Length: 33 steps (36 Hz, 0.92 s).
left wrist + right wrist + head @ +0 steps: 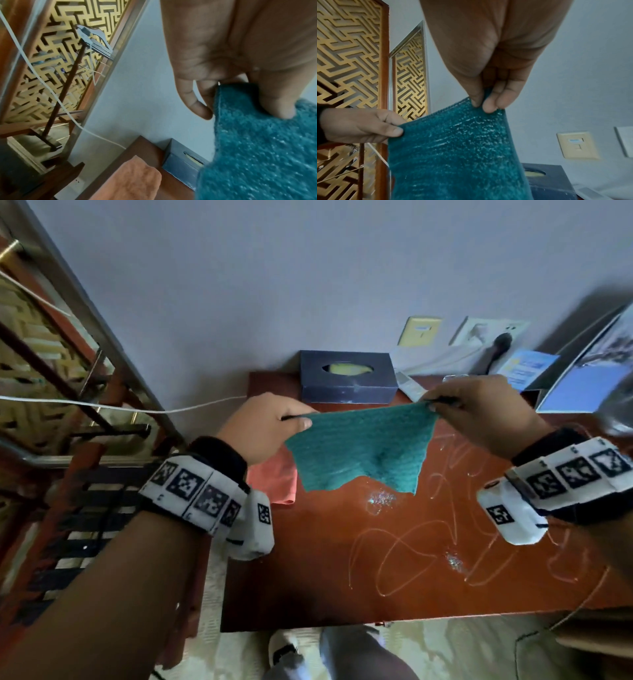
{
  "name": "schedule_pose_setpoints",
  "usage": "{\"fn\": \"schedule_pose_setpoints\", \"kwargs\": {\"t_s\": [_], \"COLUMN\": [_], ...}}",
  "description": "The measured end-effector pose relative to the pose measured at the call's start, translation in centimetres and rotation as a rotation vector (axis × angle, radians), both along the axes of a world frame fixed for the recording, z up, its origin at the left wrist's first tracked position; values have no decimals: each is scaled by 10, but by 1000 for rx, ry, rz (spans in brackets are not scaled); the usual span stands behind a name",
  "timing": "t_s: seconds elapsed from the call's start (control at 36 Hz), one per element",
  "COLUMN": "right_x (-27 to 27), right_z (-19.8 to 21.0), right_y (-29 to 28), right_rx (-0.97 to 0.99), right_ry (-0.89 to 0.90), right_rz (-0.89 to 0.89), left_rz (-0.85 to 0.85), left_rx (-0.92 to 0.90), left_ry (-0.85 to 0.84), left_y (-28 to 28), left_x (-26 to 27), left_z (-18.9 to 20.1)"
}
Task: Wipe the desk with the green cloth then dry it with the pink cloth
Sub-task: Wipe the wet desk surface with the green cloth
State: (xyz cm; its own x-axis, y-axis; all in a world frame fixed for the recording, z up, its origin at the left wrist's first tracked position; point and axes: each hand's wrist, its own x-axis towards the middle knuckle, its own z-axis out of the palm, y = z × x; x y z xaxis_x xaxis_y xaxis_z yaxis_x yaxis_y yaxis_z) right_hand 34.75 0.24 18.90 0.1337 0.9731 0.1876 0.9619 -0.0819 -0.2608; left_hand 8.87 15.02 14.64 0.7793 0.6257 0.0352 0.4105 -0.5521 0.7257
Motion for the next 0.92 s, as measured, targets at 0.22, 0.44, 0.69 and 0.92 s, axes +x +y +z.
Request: {"fn": "schedule_pose_setpoints", "kwargs": {"t_s": [0.22, 0.44, 0.69, 0.92], "right_x": [57, 93, 104, 100], "right_z": [-19, -43, -103, -166], "right_y": [44, 91, 102, 86], "right_rx": [-66, -95, -152, -294], "right_ry": [65, 96, 177, 305], "right_rz": [-141, -227, -258, -288], "left_rz": [63, 211, 291, 276], "left_rx": [22, 68, 84, 8], "left_ry": [78, 64, 210, 343], "left_y": [39, 81, 94, 82], "left_x": [75, 123, 143, 139], "left_z": [-16, -29, -72, -139]}}
